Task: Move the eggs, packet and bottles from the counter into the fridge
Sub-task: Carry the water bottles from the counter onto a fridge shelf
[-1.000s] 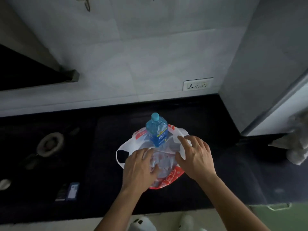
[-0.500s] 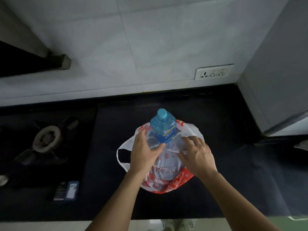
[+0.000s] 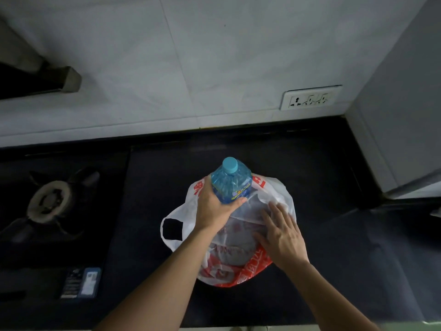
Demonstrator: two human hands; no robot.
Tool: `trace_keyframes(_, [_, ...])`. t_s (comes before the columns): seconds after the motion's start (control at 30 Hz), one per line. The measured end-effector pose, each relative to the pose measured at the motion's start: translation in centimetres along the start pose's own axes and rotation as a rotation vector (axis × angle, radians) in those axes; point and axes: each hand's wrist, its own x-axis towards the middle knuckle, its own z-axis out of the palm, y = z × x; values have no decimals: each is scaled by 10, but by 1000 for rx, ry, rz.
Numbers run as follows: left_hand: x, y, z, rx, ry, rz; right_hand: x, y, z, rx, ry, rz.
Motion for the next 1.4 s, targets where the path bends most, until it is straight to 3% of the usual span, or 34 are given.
trace_keyframes(0.27, [-11, 7, -16, -90, -47, -60, 1, 4, 1, -26, 9, -23])
trace_keyframes(0.53, [-59, 50, -51, -282, -150, -56, 3, -8, -23, -51, -114, -10])
trace_keyframes(0.63, [-74, 67, -62, -349, -144, -49, 0, -12, -40, -43, -55, 4])
trace_keyframes(0.7, [-82, 81, -69, -394, -153, -28, -6, -17, -54, 21, 74, -10])
trace_keyframes(0.77, [-89, 96, -74, -420, -168, 6, -11, -24, -70, 191, 178, 23])
trace_keyframes(0.87, [-97, 117, -77, -470, -188, 54, -19, -42, -101, 569, 195, 148])
trace_keyframes(1.03, [-108, 142, -76, -562, -235, 98, -38, -90, -157, 1730, -52, 257])
trace_keyframes(1.1, [-110, 149, -75, -583, -246, 119, -43, -101, -162, 2072, -162, 292])
trace_keyframes(1.23, [-116, 156, -73, -571, -260, 160, -51, -108, -159, 2329, -185, 274])
trace_keyframes(1.4, [-127, 157, -76, -575, -270, 160, -60, -119, -155, 2429, -140, 232])
